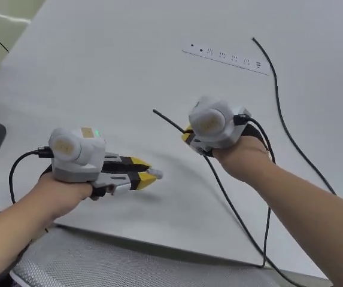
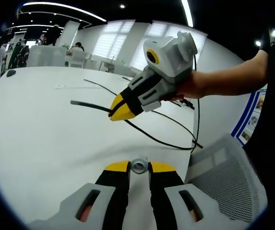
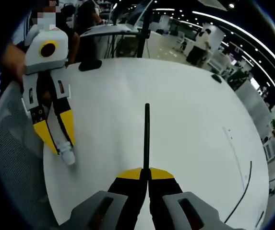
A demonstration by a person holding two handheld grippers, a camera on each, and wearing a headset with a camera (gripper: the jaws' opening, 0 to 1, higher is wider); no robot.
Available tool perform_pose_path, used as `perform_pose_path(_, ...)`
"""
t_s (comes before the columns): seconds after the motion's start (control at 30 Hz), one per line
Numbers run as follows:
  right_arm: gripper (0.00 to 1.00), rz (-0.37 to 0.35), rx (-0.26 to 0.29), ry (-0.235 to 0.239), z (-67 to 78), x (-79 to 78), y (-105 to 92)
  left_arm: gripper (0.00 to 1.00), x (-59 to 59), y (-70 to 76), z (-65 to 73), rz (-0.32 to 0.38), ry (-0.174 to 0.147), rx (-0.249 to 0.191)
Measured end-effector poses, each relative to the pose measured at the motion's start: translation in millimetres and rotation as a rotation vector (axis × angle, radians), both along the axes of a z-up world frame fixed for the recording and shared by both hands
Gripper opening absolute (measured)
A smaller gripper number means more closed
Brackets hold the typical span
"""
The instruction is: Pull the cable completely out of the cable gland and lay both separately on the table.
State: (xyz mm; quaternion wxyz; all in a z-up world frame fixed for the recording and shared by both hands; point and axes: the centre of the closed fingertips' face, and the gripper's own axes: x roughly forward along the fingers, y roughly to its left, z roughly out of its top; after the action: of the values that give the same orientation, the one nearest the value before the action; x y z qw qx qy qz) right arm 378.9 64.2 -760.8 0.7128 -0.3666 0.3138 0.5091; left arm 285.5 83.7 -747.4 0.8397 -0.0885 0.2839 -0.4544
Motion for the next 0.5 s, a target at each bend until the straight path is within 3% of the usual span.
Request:
perform_pose_path(0.3,0.0,0.076,-0.025,0.018,-23.5,-20.8,16.9,0.15,-10.2,5.3,-35.3,-0.035,0.04,0.088)
perform_pose_path(0.5,0.0,0.118,-0.041,0.029,-38.3,-29.4,24.5,0.15,-12.5,8.9,-47.2,-0.034,0.064,0.096)
